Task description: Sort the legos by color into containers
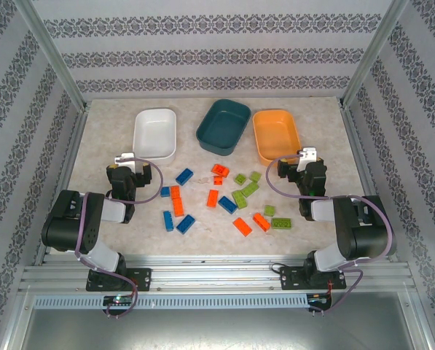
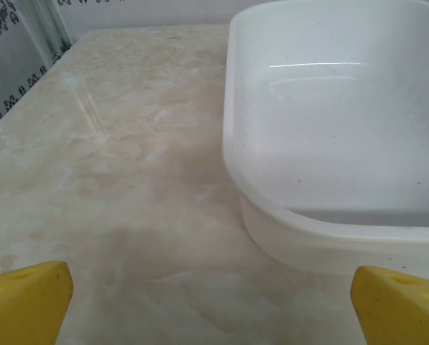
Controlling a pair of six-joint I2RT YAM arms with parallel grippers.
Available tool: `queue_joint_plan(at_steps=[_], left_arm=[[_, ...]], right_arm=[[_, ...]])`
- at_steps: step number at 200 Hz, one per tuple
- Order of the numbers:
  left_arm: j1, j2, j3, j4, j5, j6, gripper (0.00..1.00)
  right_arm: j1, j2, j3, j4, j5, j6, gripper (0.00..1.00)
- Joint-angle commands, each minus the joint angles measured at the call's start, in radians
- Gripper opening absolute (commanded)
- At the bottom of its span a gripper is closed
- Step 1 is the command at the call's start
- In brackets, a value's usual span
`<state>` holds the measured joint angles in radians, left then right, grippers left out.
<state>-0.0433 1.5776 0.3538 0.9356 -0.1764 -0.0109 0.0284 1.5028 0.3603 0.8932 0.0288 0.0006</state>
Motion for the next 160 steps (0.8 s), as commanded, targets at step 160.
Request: queue_joint_plan(at_steps=[160], left_arm=[[0.013,0.009,0.017,0.033,-0.001,-0.017,1.00]], right_arm=[[-0.040,0.007,0.031,-0.011,-0.060,0.040,0.98]])
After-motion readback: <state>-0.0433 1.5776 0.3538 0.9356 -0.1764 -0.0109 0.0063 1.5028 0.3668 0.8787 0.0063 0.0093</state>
